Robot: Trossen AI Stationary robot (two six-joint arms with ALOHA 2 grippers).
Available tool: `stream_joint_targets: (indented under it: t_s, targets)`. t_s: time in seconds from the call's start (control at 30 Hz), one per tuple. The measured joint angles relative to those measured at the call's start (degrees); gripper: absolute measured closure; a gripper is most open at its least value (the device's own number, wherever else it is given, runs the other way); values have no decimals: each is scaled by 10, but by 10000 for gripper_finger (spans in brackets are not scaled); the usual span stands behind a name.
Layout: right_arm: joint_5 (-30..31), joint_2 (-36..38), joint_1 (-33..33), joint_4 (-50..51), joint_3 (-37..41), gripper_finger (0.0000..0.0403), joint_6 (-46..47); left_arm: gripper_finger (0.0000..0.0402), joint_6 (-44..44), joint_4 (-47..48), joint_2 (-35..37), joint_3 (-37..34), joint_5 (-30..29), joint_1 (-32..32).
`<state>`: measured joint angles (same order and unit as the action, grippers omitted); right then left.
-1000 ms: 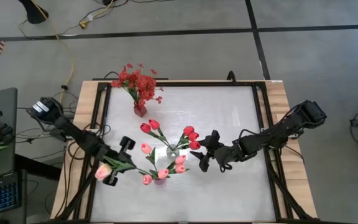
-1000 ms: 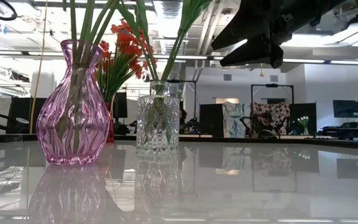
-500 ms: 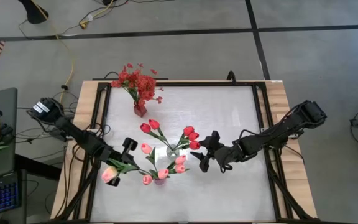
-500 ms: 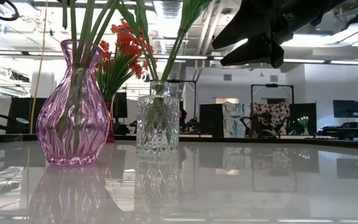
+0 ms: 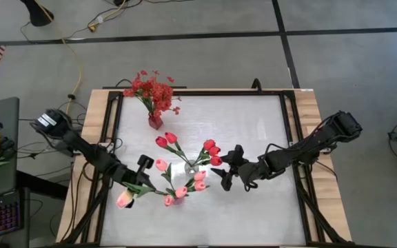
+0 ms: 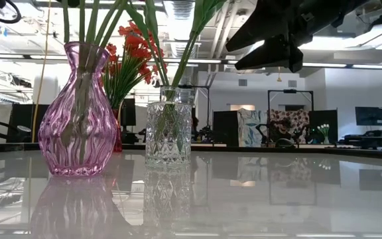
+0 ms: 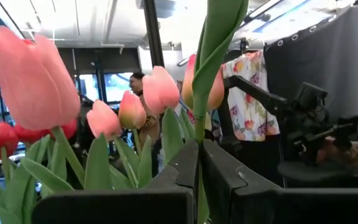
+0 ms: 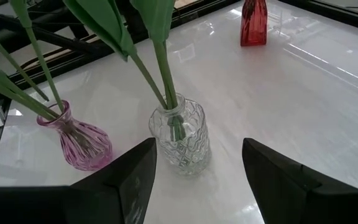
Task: Sort flowers into vase by color
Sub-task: Put the pink flower into the purple vase
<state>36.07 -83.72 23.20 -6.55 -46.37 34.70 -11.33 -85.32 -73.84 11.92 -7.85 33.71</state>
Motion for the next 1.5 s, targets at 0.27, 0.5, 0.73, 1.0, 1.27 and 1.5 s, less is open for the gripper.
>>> stream_joint_targets:
  t_s: [0.27, 0.5, 0.73, 1.0, 1.27, 1.5]
  targets:
    - [0, 0, 0, 0, 0, 138, 9, 401, 0, -46, -60, 4, 1, -13]
    - [-1, 0, 0, 0, 0, 138, 10, 401, -4, -43, -56, 4, 4, -17]
    - [-1, 0, 0, 0, 0, 138, 10, 401, -5, -42, -56, 4, 6, -16]
    - [-28, 0, 10, 1, 0, 138, 14, 401, 9, -42, -56, 12, 45, -16]
    - [-56, -18, 58, -15, 0, 138, 26, 401, 0, -41, -56, 28, 68, -16]
    - [-65, -141, 80, -168, 0, 138, -50, 401, -19, -31, -61, 42, 74, -21]
